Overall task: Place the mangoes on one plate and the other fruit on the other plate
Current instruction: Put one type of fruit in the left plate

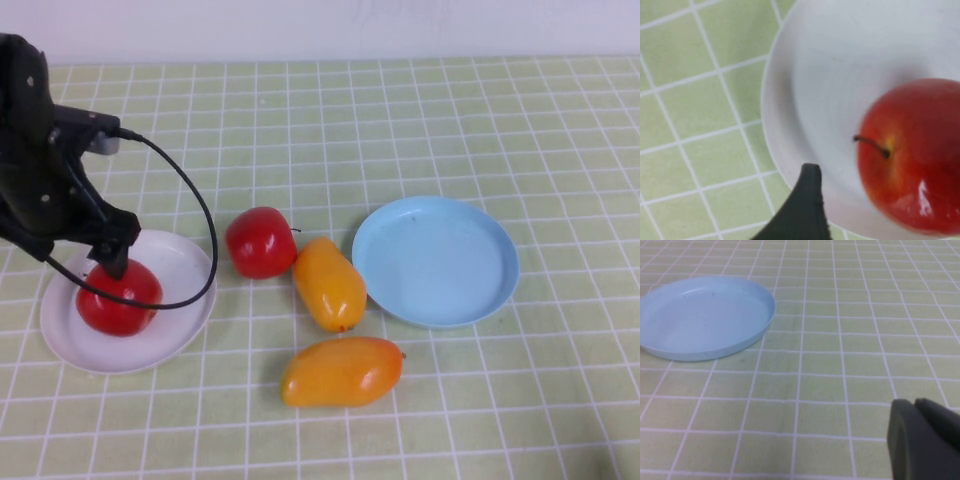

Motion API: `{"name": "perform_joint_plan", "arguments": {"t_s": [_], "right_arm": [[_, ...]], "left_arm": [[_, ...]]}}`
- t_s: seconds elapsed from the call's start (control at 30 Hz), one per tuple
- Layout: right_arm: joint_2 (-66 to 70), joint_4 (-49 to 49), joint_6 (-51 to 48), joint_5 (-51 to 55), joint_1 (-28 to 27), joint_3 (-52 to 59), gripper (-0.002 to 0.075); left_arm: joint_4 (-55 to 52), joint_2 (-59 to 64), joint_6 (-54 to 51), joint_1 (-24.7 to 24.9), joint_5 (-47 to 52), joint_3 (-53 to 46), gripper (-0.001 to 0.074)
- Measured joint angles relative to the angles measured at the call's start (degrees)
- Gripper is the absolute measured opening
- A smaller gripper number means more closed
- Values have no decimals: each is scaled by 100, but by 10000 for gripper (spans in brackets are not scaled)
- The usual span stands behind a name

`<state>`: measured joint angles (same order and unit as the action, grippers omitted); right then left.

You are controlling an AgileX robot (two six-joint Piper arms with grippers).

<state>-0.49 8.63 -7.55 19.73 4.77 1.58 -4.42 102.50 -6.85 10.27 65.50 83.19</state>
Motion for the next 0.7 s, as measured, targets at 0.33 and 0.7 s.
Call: {"name": "perform_joint_plan", "arguments": {"t_s": [0.33,0.7], "right_arm": [[0,0,0,0,0,0,-16],[0,0,0,0,0,0,-16]], "left_arm": [[160,-580,-48,764,-482,0,668],[918,-382,-430,1329,-1185,0,668]]}}
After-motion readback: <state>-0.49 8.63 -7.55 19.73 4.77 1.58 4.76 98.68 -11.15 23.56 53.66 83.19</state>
